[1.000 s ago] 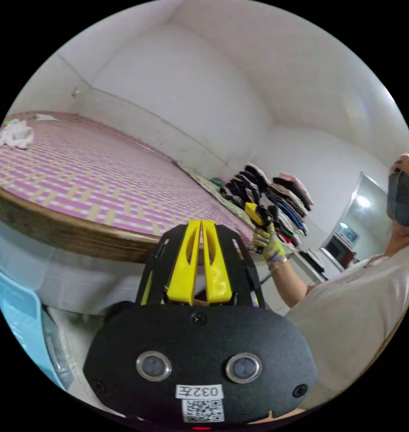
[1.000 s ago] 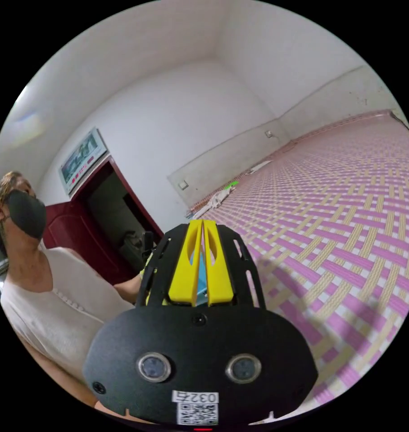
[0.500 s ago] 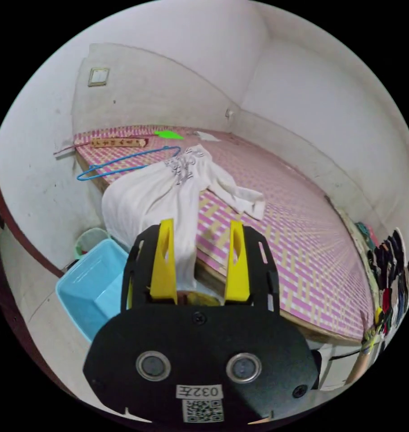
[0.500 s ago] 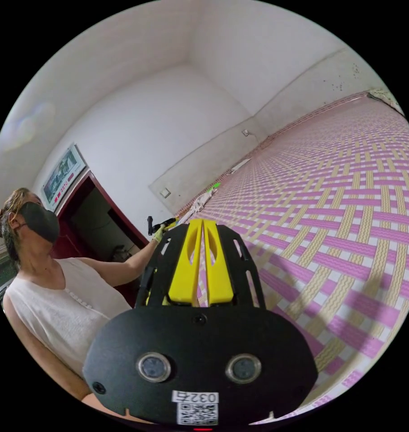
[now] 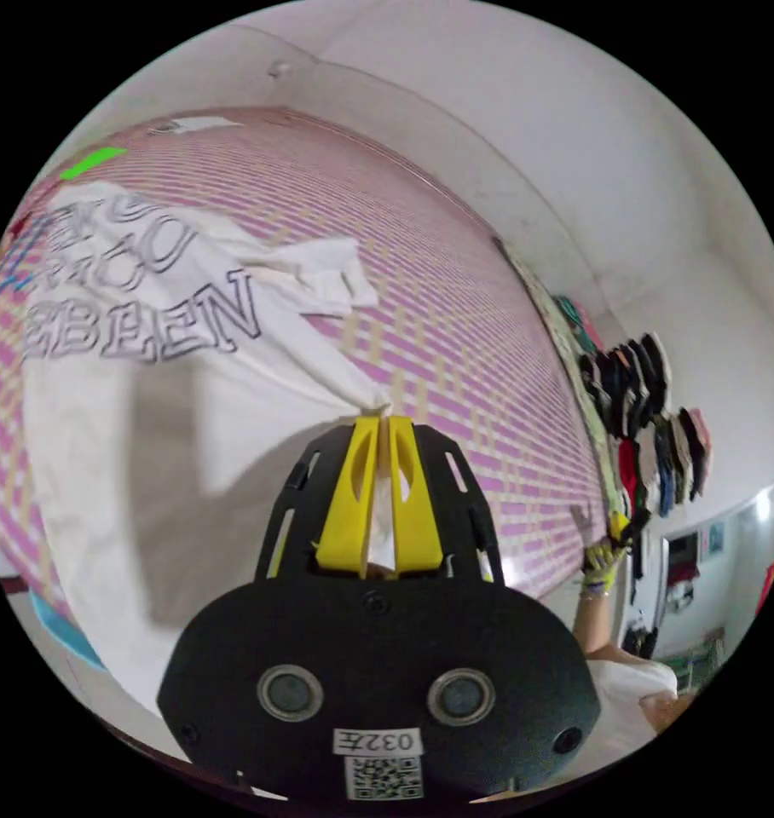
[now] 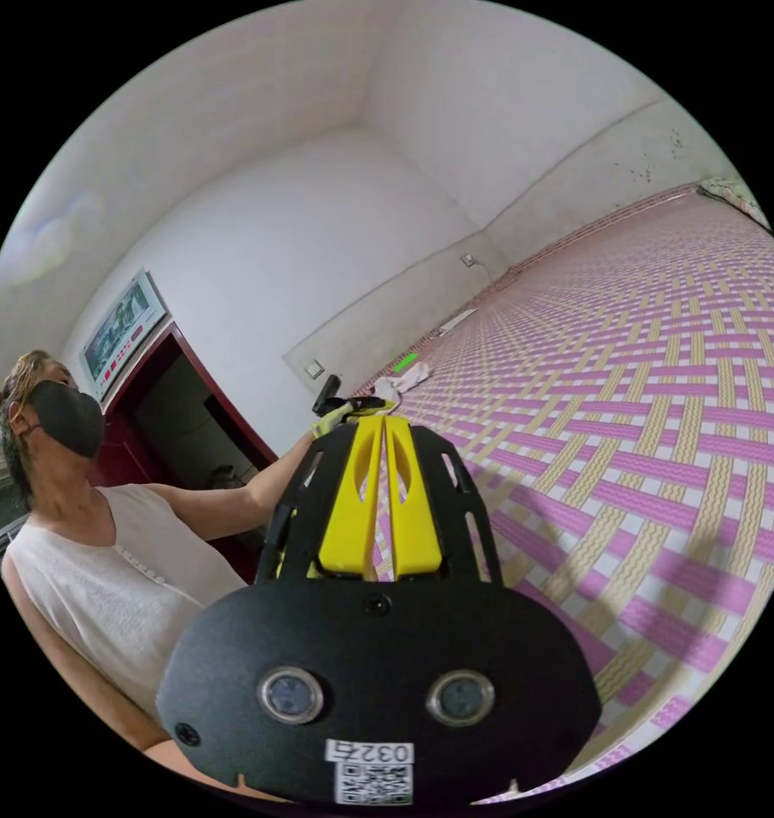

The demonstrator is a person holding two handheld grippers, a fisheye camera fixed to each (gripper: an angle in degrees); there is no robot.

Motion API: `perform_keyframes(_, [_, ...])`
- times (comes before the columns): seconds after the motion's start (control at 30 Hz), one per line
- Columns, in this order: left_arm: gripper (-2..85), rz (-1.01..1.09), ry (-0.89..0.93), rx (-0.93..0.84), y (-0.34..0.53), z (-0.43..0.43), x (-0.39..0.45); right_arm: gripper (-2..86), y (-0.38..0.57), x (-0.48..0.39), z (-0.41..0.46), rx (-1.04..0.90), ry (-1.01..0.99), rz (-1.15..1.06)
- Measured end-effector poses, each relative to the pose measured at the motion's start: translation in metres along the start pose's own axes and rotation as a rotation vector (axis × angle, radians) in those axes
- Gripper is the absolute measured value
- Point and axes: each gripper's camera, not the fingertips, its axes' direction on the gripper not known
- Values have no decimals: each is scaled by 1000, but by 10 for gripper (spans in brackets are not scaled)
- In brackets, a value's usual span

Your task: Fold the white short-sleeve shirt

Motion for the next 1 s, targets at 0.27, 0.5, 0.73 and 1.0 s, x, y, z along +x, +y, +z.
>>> perform_keyframes(0.27, [-17,173,487,-285,-76,178,182,-10,-14,12,-18,160,51,22])
perform_keyframes(0.5, [-17,-28,1367,-216,-95,202,221,-10,-11,14,-43,422,117,35])
perform_keyframes(0.73, [-14,67,1169,-21,-85,67,103,-10,16,16,-69,530,-35,138])
perform_keyframes(1.0, [29,-66,684,10,-27,12,-37,4,13,8,-67,337,230,233])
